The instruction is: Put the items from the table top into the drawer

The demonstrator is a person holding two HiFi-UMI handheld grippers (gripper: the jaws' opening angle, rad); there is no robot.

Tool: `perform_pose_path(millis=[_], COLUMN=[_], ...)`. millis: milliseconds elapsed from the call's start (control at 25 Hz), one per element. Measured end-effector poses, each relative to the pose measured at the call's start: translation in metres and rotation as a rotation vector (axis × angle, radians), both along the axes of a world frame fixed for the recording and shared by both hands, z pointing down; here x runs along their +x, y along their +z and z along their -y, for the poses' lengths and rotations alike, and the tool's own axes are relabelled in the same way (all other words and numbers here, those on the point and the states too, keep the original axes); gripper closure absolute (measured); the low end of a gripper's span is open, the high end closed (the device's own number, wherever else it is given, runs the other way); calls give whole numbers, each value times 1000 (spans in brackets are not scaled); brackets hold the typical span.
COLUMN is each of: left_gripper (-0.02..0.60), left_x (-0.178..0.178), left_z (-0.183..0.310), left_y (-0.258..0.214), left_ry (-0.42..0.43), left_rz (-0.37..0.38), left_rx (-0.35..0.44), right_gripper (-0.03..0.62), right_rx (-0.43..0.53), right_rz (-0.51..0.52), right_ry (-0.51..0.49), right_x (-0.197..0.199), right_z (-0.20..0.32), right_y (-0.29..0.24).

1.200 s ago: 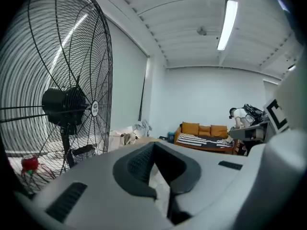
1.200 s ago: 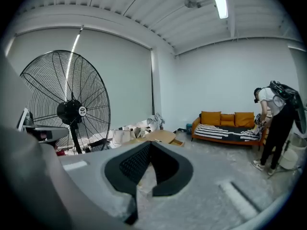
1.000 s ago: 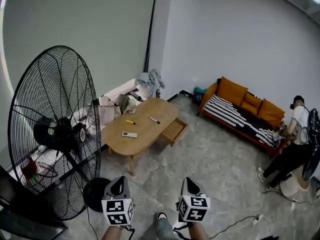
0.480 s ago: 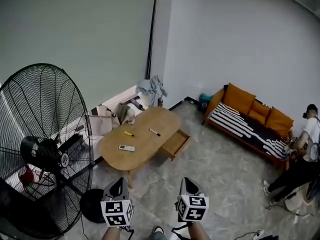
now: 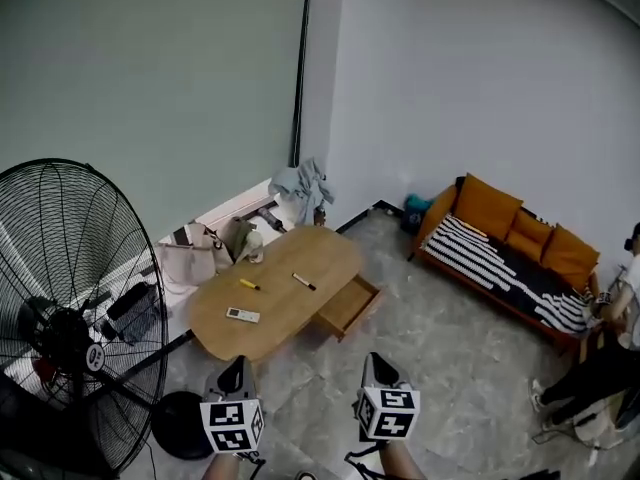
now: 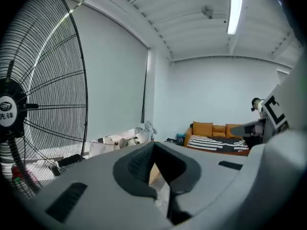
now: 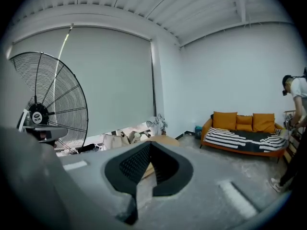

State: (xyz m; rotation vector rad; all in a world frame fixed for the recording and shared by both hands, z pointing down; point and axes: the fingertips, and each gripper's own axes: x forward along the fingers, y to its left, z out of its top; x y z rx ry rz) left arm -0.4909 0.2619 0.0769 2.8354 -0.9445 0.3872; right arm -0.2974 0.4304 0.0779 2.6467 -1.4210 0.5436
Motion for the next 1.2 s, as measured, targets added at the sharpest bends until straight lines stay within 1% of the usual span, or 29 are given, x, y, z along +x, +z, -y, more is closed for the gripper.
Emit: perform_pose_path(millis=[200, 400, 640, 760, 840, 1040, 1200], left_gripper=[589, 589, 589, 589, 589, 589, 589], left_x=[33, 56, 89, 108, 127, 183, 218], left_z=[15, 28, 59, 83, 102, 154, 211], left_y=[15, 28, 37, 48, 51, 43, 35], left_ry=[4, 19, 12, 3, 6, 10, -20], left_rz=[28, 57, 68, 64, 61, 46, 34], left_rx=[-6, -19, -34, -56, -62, -46, -35], right_gripper=[589, 589, 589, 589, 589, 589, 589], right_rx=[-12, -17, -41, -54, -57, -73, -67], right_rz=[12, 46, 75, 73, 72, 66, 64], right_ry=[-3, 14, 36, 48, 51, 40, 25], right_x=[36, 60, 94, 115, 133, 184, 223], right_z=[13, 24, 42, 56, 72, 120, 170], right_y=[12, 26, 42, 48, 47, 46, 42])
